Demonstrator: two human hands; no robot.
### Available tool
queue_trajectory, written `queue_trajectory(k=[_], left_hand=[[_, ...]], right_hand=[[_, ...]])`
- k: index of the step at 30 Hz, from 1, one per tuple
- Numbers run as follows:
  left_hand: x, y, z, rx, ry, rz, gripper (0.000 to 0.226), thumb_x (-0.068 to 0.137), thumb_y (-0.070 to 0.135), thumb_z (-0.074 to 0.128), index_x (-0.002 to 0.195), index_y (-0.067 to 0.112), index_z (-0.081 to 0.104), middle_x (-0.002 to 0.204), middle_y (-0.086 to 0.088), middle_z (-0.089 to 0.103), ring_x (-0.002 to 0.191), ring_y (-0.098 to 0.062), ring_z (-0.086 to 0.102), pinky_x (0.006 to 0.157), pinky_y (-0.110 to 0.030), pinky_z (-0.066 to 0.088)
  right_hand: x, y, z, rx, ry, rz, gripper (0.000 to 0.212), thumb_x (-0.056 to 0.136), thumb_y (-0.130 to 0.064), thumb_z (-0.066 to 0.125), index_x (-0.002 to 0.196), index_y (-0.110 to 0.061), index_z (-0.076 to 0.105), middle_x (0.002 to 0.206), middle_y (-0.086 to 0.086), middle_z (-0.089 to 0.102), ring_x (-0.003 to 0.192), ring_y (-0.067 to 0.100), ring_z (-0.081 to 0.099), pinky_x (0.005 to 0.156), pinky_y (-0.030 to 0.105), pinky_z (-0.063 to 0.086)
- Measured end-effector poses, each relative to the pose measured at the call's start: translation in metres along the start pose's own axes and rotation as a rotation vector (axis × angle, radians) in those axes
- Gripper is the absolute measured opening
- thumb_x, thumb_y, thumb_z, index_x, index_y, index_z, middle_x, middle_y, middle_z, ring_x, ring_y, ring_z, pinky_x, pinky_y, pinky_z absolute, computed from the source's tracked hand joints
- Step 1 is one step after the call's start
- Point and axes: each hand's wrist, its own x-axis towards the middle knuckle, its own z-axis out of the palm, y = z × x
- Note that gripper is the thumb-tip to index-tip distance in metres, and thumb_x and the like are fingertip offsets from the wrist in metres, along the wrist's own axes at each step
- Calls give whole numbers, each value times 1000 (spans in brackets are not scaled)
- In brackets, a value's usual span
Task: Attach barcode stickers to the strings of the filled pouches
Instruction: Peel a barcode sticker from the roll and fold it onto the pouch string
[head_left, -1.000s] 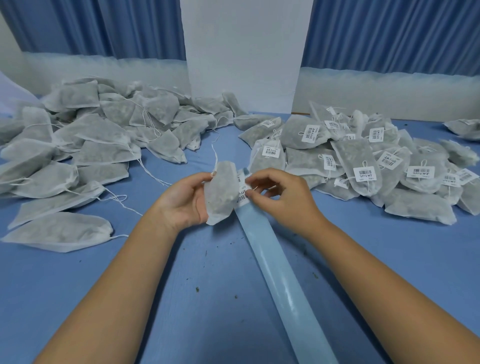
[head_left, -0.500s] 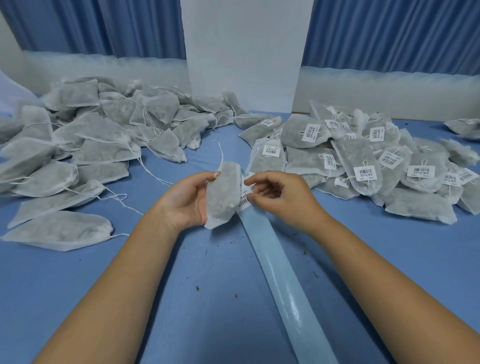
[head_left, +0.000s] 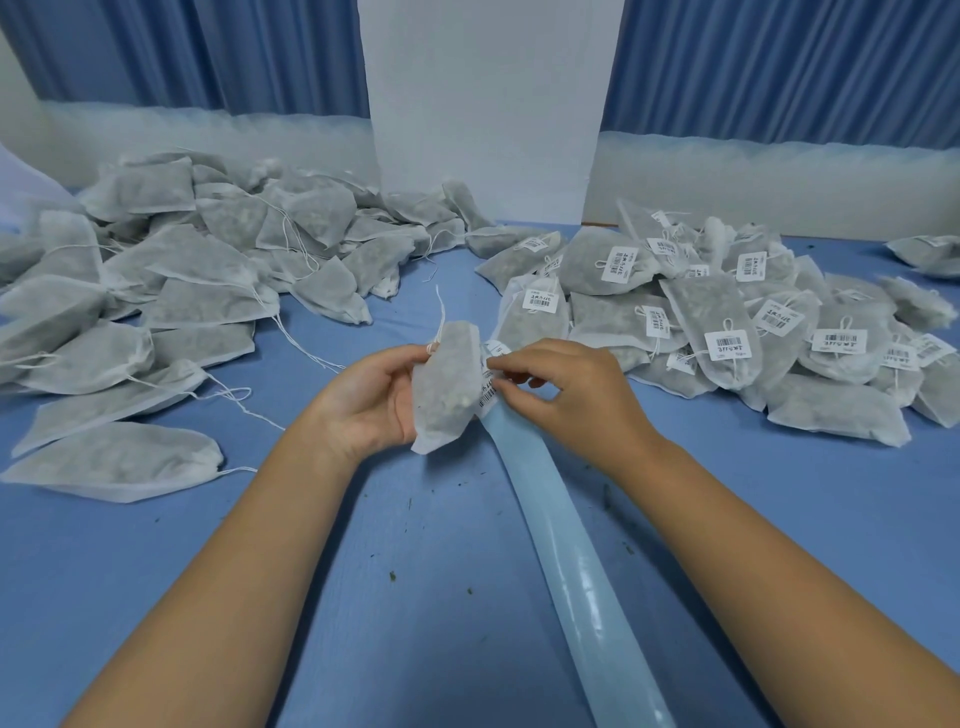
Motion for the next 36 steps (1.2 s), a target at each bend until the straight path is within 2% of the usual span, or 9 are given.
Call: queue_trajectory(k=[3, 6, 10, 14, 18, 22, 25, 29, 36], left_hand=[[1, 1, -1, 7, -3, 1, 26, 79, 12, 60, 96, 1, 75, 100, -11, 74, 89, -24, 73, 85, -38, 59], [0, 1, 0, 19, -11, 18, 23, 79, 12, 57, 78, 3, 78, 87, -9, 76, 77, -22, 75, 64, -33, 60], [-2, 1, 2, 25, -27, 23, 25, 80, 12, 55, 77, 3, 78, 87, -9, 76, 78, -22, 75, 64, -33, 60], [-2, 1, 1, 26, -32, 17, 27, 83, 13, 55, 84, 0, 79, 92, -12, 76, 80, -24, 75, 65, -36, 61], [-1, 1, 0, 40, 5, 14, 25, 78, 15, 61, 95, 3, 76, 97, -11, 74, 85, -25, 73, 102, -46, 49], [-2, 3, -3, 20, -2, 9, 22, 76, 13, 60, 86, 5, 77, 92, -9, 76, 80, -23, 75, 87, -42, 55], [-4, 4, -3, 30, -7, -3, 22, 78, 15, 60, 86, 6, 79, 92, -8, 76, 80, -22, 75, 72, -39, 62], [-7, 5, 1, 234, 44, 7, 27, 83, 25, 64, 107, 13, 70, 96, -5, 73, 84, -21, 72, 69, -34, 61], [-15, -2, 18, 709, 125, 184, 16, 97, 31, 60, 94, 22, 73, 96, 7, 77, 87, -5, 71, 71, -19, 52]], right_hand=[[0, 1, -1, -39, 21, -65, 13, 84, -8, 72, 96, -9, 77, 84, 2, 73, 74, 13, 65, 70, 30, 54], [0, 0, -2, -42, 12, -62, 12, 84, -7, 72, 95, -10, 77, 84, 2, 73, 75, 15, 66, 70, 33, 55], [1, -1, -1, -47, 8, -28, 10, 84, -8, 72, 92, -12, 77, 89, 0, 68, 81, 16, 63, 69, 37, 54], [2, -4, -1, 185, -79, 130, 10, 80, -4, 72, 84, -13, 72, 99, -3, 59, 91, 6, 58, 78, 25, 49], [3, -10, -7, 387, -160, 251, 22, 77, 3, 67, 74, -19, 66, 108, -3, 57, 97, 2, 57, 89, 17, 45], [8, -13, -15, 588, -138, 360, 13, 74, -7, 55, 66, -16, 59, 108, 1, 61, 89, 13, 57, 82, 17, 45], [12, -10, -17, 733, 7, 486, 14, 76, -8, 54, 65, -16, 59, 101, -4, 67, 93, 3, 61, 83, 18, 49], [15, -4, -15, 744, 154, 635, 21, 90, -2, 60, 84, -22, 65, 88, -13, 66, 82, -1, 60, 84, 29, 52], [9, -7, -3, 689, -77, 626, 53, 87, -20, 73, 129, -44, 51, 89, 4, 74, 78, 8, 61, 72, 22, 51]])
